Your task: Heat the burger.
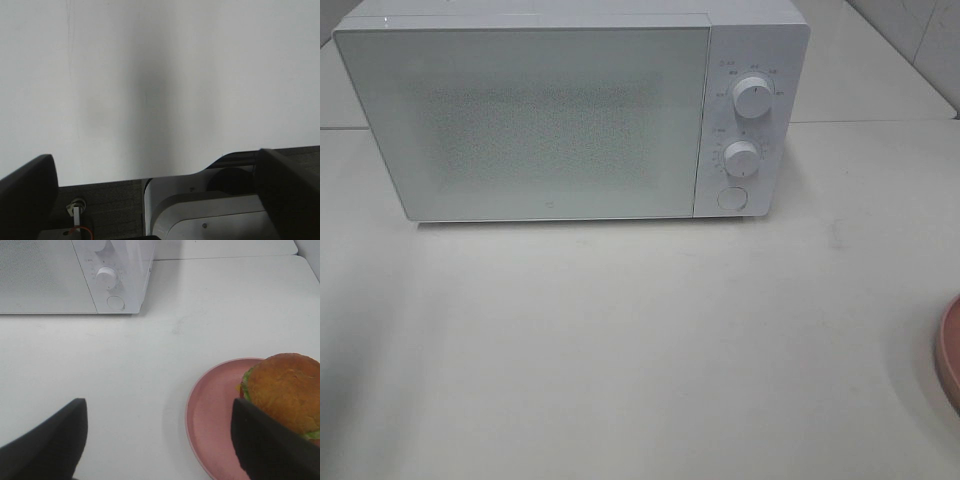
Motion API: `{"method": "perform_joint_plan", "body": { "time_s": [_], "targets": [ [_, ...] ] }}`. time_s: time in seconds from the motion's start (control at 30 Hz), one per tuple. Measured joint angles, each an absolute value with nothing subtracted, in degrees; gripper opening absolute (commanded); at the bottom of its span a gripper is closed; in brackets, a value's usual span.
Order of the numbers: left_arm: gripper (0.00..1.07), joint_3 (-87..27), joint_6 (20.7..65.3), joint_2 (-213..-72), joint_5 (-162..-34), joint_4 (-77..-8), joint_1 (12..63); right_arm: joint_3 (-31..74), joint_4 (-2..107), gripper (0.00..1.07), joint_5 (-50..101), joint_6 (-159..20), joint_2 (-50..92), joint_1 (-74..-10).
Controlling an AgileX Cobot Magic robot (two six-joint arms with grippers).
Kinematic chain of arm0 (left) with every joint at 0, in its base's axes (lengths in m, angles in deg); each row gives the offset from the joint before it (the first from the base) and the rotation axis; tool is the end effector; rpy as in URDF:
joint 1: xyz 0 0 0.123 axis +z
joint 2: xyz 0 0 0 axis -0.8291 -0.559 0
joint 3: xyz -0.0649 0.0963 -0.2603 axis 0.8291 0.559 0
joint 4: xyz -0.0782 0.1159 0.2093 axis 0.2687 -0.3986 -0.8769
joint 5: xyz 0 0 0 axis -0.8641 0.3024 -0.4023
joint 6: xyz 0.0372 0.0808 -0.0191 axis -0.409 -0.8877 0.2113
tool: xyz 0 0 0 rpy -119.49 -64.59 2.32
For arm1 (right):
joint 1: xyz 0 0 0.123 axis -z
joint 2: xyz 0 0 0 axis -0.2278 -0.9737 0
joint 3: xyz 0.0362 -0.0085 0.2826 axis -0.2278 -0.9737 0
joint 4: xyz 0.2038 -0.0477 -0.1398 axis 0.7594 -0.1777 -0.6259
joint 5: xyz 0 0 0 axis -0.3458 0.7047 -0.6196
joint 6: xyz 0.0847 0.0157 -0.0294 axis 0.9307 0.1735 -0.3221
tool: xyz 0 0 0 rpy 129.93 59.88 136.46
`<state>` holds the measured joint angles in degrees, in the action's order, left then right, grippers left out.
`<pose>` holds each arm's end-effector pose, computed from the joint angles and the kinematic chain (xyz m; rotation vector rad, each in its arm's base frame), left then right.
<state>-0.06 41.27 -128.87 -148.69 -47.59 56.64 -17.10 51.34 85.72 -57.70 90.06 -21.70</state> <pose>0.1490 -0.0112 0.2689 0.0449 2.8161 -0.1933 -0.0035 -0.0023 0.2836 -0.0232 1.9724 0.1529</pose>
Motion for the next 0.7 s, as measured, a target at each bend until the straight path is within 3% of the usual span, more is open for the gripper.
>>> {"method": "perform_joint_plan", "body": {
  "time_s": [0.3, 0.7],
  "targets": [
    [1.00, 9.2, 42.4, -115.5, -148.8, -48.2, 56.6, -17.1, 51.3, 0.76, 85.7, -57.7, 90.1, -21.7],
    [1.00, 10.1, 44.4, -98.2, -148.6, -50.6, 56.6, -17.1, 51.3, 0.76, 85.7, -57.7, 90.1, -21.7]
  ]
}}
